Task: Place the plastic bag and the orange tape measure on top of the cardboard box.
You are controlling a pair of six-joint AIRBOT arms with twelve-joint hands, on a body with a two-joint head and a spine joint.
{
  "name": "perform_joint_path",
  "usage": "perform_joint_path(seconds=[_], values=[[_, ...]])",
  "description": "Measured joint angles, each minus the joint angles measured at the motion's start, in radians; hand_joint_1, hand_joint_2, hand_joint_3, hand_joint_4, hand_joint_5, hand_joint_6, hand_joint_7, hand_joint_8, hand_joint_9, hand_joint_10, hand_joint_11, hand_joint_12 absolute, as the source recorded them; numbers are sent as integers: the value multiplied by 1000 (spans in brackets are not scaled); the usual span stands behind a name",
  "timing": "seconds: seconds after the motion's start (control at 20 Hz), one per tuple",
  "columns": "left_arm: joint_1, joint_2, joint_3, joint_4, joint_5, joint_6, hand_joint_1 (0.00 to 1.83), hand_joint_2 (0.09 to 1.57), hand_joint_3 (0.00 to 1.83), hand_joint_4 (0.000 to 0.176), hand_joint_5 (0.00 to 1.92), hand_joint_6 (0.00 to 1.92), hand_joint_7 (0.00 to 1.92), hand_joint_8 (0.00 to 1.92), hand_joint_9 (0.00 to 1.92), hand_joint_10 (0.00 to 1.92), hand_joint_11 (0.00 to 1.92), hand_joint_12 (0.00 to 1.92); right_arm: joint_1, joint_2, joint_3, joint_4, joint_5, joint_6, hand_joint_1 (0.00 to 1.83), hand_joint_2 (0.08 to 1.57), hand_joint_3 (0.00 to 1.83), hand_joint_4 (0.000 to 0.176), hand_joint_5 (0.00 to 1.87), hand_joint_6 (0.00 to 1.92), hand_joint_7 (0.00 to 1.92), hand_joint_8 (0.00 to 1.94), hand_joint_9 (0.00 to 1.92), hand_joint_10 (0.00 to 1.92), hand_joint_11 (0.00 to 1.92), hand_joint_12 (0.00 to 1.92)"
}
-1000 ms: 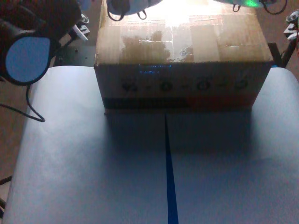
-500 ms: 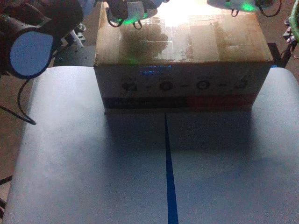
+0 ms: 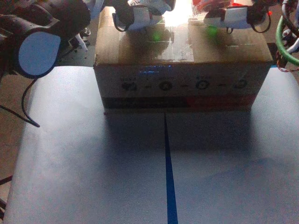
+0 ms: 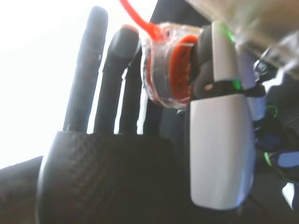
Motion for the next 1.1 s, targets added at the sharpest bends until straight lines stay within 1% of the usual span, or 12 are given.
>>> perform_joint_path(seconds=[0.15, 0.25, 0.3, 0.35, 0.5, 0.6, 0.7, 0.8, 0.9, 1.0, 1.05, 1.1], values=[[0, 9, -7, 0, -1, 0, 1173, 1201, 0, 16, 820, 1290, 805, 1218, 591, 912, 131, 1755, -1, -1, 1, 0, -1, 0, 1253, 1145, 5, 0, 832, 1036, 998, 1209, 895, 1324, 801, 1653], [0, 19, -14, 0, 6, 0, 1169, 1204, 0, 19, 775, 1338, 835, 1199, 584, 1022, 237, 1757, -3, -2, 1, 1, -5, 0, 1139, 1154, 0, 0, 878, 1140, 752, 1418, 732, 1576, 678, 1834], [3, 23, -18, 0, 8, 0, 1123, 1205, 1, 0, 786, 1279, 740, 855, 553, 999, 204, 1747, -3, -2, 1, 1, -7, -1, 1147, 1051, 0, 0, 685, 925, 708, 1397, 670, 1548, 594, 1823], [5, 31, -27, 0, 15, 0, 1086, 1136, 0, 0, 639, 774, 743, 494, 501, 881, 130, 1728, -3, -3, 1, 0, -7, 0, 1015, 1012, 0, 0, 584, 748, 574, 1190, 515, 1403, 413, 1773], [5, 42, -39, 0, 25, 0, 1059, 1094, 0, 0, 761, 162, 623, 576, 354, 1123, 95, 1872, -7, -3, -4, 1, 2, -2, 801, 980, 0, 0, 486, 735, 552, 883, 457, 1153, 296, 1667], [5, 46, -43, 0, 34, 0, 1008, 1084, 0, 0, 745, 67, 639, 138, 320, 637, 0, 1569, -9, -5, -10, 0, 8, -2, 825, 971, 0, 0, 485, 601, 505, 898, 405, 1212, 277, 1697], [6, 51, -51, 0, 38, 0, 994, 1069, 0, 0, 720, 24, 614, 15, 326, 427, 0, 1492, -10, -7, -14, 0, 8, -2, 824, 971, 0, 0, 468, 584, 475, 897, 388, 1217, 274, 1712], [6, 64, -66, 1, 45, 0, 905, 1070, 2, 0, 587, 0, 400, 0, 260, 122, 0, 1178, -10, -7, -26, 0, 8, -2, 815, 965, 0, 0, 419, 699, 463, 891, 370, 1199, 271, 1726], [6, 71, -72, 1, 53, 0, 889, 1047, 0, 0, 506, 1, 335, 0, 261, 63, 0, 1256, -10, -2, -35, 0, 8, -2, 800, 936, 0, 0, 375, 696, 447, 734, 353, 1057, 217, 1683], [7, 86, -86, 1, 62, 0, 924, 1019, 0, 0, 451, 0, 268, 1, 215, 27, 0, 1178, -10, 14, -57, 0, 6, -2, 772, 922, 0, 0, 338, 564, 388, 518, 274, 933, 126, 1622], [7, 97, -97, 0, 72, 0, 926, 1014, 0, 0, 364, 0, 175, 0, 129, 8, 0, 966, -10, 29, -74, 0, 6, -2, 773, 926, 0, 0, 349, 324, 429, 252, 252, 791, 37, 1583], [8, 113, -110, 0, 84, 1, 918, 1000, 0, 0, 278, 1, 130, 4, 86, 13, 0, 729, -10, 50, -87, 0, -1, -2, 745, 924, 0, 0, 317, 187, 423, 85, 233, 553, 1, 1370]])
